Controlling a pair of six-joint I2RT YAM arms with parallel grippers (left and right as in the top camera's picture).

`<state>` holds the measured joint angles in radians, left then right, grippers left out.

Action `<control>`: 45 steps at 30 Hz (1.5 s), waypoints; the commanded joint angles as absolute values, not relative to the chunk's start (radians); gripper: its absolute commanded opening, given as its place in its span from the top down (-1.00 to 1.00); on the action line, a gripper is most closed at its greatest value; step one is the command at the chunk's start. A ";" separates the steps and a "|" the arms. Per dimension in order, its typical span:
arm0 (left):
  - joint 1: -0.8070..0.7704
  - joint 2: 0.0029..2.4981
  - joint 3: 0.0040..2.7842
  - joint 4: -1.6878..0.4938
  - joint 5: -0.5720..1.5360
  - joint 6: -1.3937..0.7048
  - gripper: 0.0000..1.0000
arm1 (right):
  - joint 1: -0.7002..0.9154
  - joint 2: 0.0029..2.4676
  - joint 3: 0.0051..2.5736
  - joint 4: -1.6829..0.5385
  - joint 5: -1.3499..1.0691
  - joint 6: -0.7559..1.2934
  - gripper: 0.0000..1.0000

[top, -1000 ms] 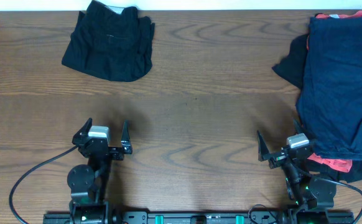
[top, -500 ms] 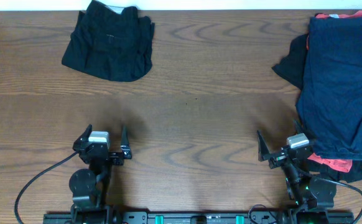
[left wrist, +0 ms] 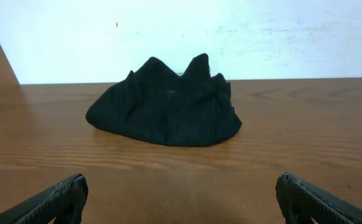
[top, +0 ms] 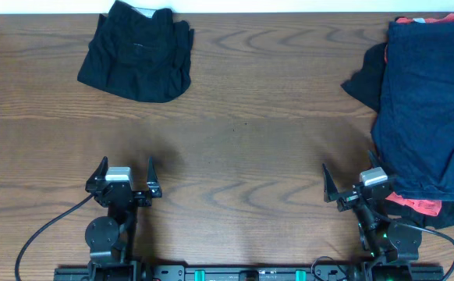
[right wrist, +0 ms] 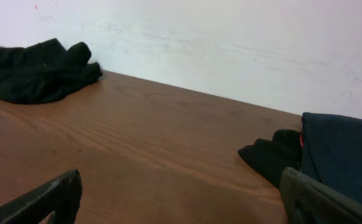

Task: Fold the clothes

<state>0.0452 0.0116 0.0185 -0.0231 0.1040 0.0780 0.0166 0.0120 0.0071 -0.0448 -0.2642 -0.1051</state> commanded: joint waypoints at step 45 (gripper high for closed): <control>0.048 0.018 0.004 -0.060 0.104 0.070 -0.96 | 0.023 0.007 0.006 -0.050 -0.259 -0.094 -0.98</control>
